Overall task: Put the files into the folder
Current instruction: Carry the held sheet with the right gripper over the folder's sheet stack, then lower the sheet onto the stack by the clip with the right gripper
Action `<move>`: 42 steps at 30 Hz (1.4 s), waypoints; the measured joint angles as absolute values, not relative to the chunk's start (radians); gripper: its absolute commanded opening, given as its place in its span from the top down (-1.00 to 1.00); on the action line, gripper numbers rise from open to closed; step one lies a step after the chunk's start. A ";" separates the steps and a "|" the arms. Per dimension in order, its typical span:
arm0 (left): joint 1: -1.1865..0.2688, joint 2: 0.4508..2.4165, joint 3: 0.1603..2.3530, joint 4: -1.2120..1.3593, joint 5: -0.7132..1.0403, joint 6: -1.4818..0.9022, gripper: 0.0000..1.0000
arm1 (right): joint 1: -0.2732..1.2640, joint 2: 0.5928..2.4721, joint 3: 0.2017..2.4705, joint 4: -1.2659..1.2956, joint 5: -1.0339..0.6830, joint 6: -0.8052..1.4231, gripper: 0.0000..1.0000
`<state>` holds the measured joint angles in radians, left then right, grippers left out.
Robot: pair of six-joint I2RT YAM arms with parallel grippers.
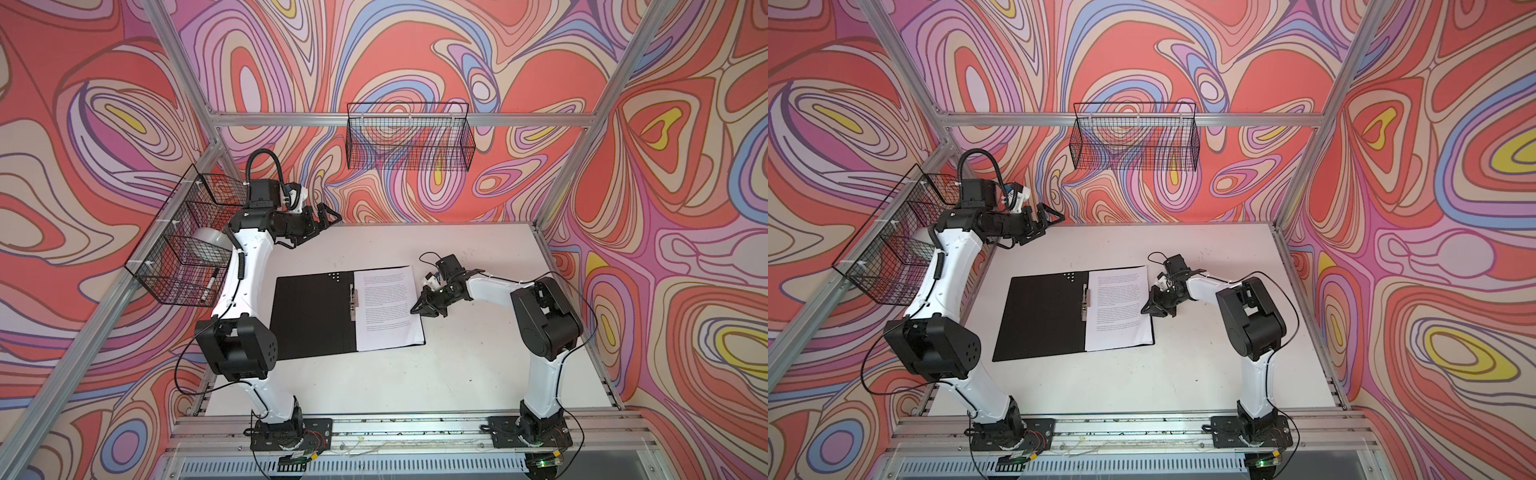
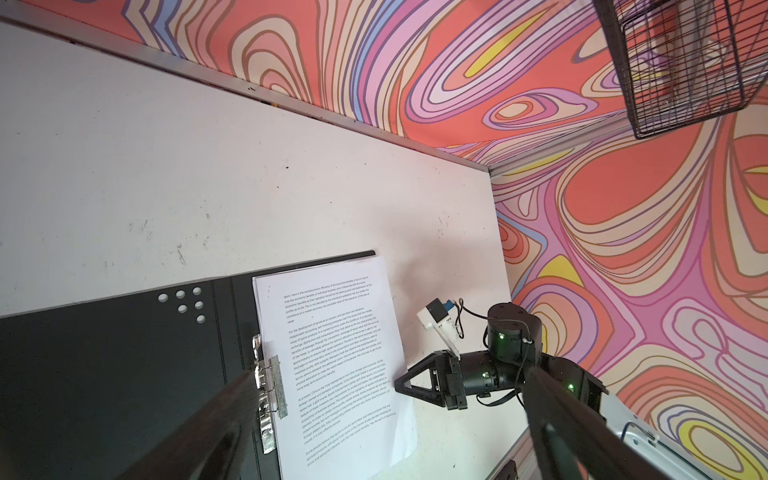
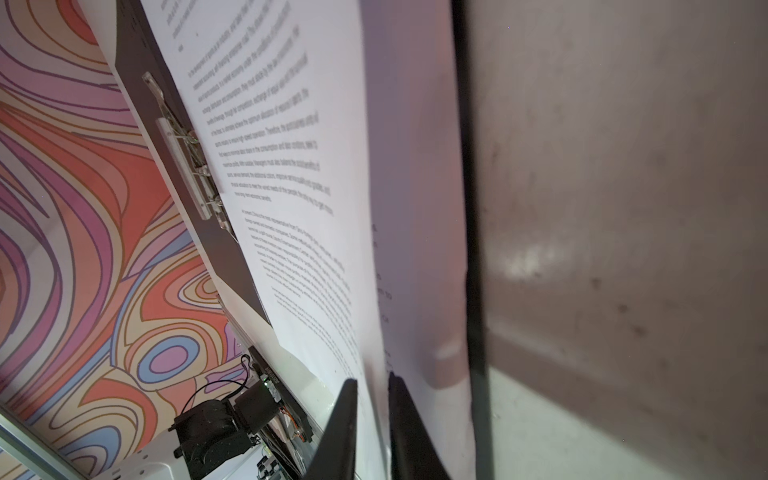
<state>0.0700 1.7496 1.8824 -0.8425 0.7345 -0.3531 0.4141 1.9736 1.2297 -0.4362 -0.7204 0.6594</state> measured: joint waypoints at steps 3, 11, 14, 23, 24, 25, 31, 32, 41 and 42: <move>0.070 1.750 1.882 -0.842 0.736 -0.353 -1.00 | 0.415 1.974 1.252 -0.463 -0.704 0.643 0.54; 0.070 1.750 1.881 -0.841 0.737 -0.360 -1.00 | 0.416 1.974 1.307 -0.567 -0.641 0.597 0.43; 0.070 1.750 1.880 -0.841 0.739 -0.364 -0.99 | 0.416 1.974 1.322 -0.603 -0.614 0.584 0.42; 0.070 1.750 1.880 -0.841 0.740 -0.364 -1.00 | 0.421 1.972 1.363 -0.693 -0.535 0.551 0.44; 0.070 1.750 1.880 -0.841 0.741 -0.364 -1.00 | 0.421 1.972 1.365 -0.701 -0.527 0.549 0.44; 0.070 1.750 1.880 -0.841 0.740 -0.364 -1.00 | 0.421 1.971 1.367 -0.711 -0.516 0.546 0.45; 0.070 1.750 1.880 -0.841 0.727 -0.350 -1.00 | 0.421 1.929 1.349 -0.727 -0.487 0.544 0.54; 0.070 1.750 1.879 -0.841 0.724 -0.345 -0.99 | 0.421 1.914 1.340 -0.726 -0.485 0.545 0.55; 0.054 1.747 1.777 -0.834 0.688 -0.279 -1.00 | 0.467 1.723 1.199 -0.711 -0.440 0.548 0.65; 0.052 1.746 1.763 -0.833 0.682 -0.273 -0.99 | 0.482 1.707 1.188 -0.712 -0.429 0.544 0.65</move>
